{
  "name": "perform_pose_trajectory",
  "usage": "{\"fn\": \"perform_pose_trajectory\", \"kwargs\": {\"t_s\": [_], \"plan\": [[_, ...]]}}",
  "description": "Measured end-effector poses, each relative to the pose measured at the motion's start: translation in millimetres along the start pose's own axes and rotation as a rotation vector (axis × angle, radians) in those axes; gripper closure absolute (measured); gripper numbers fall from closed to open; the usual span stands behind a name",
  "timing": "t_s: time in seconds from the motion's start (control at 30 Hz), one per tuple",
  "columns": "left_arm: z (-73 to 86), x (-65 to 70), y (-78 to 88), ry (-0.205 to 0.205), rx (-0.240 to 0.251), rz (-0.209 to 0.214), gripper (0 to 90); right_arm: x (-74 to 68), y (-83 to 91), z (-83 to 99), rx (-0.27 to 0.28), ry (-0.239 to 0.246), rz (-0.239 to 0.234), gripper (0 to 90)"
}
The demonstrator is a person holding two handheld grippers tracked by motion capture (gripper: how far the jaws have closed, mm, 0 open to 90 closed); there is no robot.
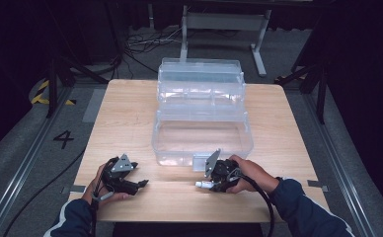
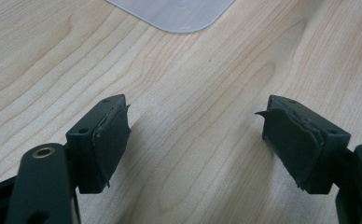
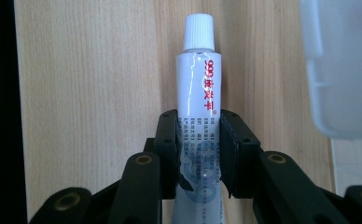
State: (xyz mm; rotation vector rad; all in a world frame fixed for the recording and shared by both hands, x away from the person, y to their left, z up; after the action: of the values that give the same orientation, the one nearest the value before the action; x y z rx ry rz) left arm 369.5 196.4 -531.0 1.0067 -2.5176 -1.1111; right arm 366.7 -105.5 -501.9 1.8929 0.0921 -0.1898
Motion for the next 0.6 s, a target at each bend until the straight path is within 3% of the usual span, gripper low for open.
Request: {"fn": "perform_pose_trajectory", "kwargs": {"t_s": [0.33,0.6], "plan": [[-0.2,-0.4,-0.3,-0.003,0.001,0.001,23.0,-1.1,14.2,7.5,0.036,0.002,0.013,70.9],[-0.2,-0.3,-0.3,-0.002,0.001,0.0,23.0,-1.2,19.1,10.7,0.035,0.005,0.021,70.9]]}}
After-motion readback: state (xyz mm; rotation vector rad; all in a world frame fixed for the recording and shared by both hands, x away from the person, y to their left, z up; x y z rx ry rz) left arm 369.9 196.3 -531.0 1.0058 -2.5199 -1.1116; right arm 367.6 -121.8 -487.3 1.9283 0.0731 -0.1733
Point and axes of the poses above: each handheld gripper's, and its own axes: y roughly backward along the jaws, z roughly out of its underside, x roughly to its right, the point moved 6 cm from there along -y, roughly forward along the jaws, and after that the axes turned 8 degrees about -z, right-handed, at the moved point
